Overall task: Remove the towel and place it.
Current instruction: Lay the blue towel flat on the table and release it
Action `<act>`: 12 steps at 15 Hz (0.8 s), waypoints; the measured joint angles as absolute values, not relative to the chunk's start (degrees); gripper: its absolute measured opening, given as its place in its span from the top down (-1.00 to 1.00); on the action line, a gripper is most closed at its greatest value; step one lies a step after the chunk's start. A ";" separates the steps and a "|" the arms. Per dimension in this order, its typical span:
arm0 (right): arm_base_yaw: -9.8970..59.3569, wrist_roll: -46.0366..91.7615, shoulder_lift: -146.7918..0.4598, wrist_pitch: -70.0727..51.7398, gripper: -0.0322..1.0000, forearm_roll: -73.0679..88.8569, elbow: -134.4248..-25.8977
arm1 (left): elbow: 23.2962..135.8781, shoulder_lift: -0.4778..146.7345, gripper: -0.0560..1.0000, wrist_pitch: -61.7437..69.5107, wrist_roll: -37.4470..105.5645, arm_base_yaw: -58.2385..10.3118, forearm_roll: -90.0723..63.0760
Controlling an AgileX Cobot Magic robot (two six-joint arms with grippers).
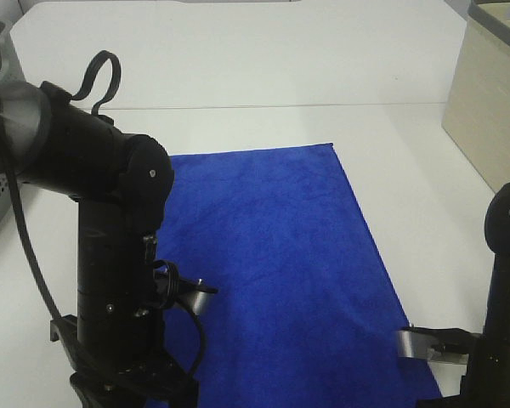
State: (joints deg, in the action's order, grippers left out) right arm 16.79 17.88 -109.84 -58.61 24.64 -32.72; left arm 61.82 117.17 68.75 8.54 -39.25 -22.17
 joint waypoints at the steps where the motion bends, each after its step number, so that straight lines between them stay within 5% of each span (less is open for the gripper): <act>1: 16.79 17.88 -109.84 -58.61 0.82 24.64 -32.72 | 61.82 117.17 0.89 68.87 8.54 -39.25 -22.17; 7: 16.79 17.88 -109.84 -58.61 0.32 25.44 -32.72 | 61.82 117.17 0.75 68.98 8.54 -39.25 -22.75; 12: 16.79 17.88 -109.84 -58.61 -0.14 28.25 -32.72 | 62.57 117.11 -0.03 69.16 8.48 -39.25 -23.43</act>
State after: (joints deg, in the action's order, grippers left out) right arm 16.79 17.88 -109.84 -58.61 28.25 -32.72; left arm 62.57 117.11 69.16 8.48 -39.25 -23.43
